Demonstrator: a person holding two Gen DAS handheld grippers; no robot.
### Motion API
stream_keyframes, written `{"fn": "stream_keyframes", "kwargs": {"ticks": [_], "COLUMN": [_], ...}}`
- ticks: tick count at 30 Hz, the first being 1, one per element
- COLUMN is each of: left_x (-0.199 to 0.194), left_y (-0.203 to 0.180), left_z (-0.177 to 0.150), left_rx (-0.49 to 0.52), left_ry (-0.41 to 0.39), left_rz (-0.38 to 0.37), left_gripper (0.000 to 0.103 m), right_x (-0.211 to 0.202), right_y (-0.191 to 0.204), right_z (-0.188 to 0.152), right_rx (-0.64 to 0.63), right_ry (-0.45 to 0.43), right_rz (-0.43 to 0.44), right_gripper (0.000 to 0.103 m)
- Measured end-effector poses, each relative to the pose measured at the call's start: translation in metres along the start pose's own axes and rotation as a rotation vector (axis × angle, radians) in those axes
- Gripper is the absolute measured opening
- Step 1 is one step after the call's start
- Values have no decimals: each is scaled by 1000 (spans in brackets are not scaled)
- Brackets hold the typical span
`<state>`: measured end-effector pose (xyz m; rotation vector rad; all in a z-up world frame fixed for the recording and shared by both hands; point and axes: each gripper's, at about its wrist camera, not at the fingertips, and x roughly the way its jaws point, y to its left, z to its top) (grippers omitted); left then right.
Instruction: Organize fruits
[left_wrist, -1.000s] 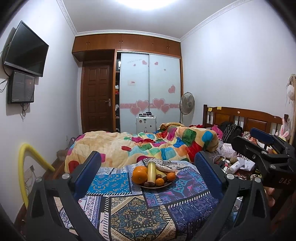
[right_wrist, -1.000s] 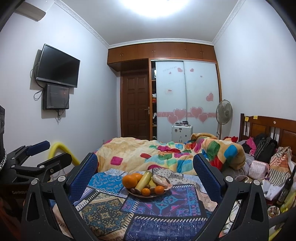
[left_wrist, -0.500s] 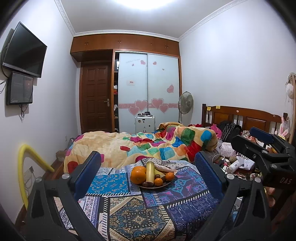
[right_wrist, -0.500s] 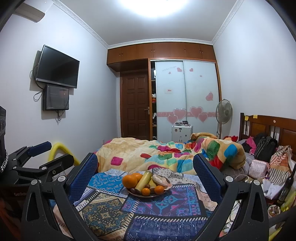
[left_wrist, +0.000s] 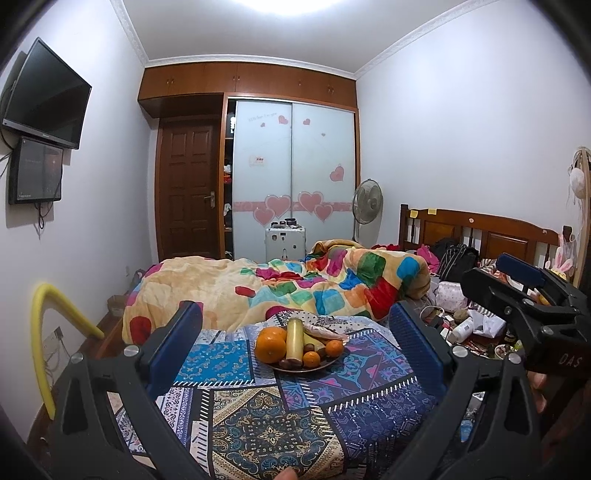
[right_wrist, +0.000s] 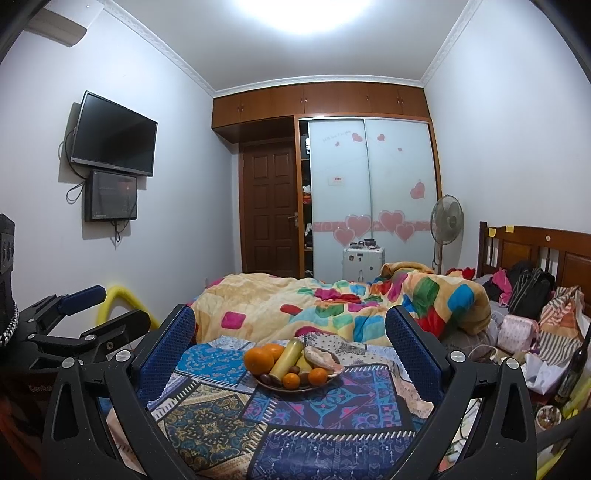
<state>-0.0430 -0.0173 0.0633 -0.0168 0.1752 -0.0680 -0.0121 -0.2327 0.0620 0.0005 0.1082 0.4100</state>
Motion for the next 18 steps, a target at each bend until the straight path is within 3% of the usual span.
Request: {"fn": "stream_keyframes", "kwargs": {"ticks": [18], "left_x": [2], "left_y": [5], "left_z": [-2], "left_rx": [-15], "left_ry": [13], "left_rz": [-2], "left_gripper": [102], "right_x": [0], "right_y": [-1], "right_z": [-1], "right_rx": [3], "right_ry": [3], "right_rz": [0], "right_gripper": [103]}}
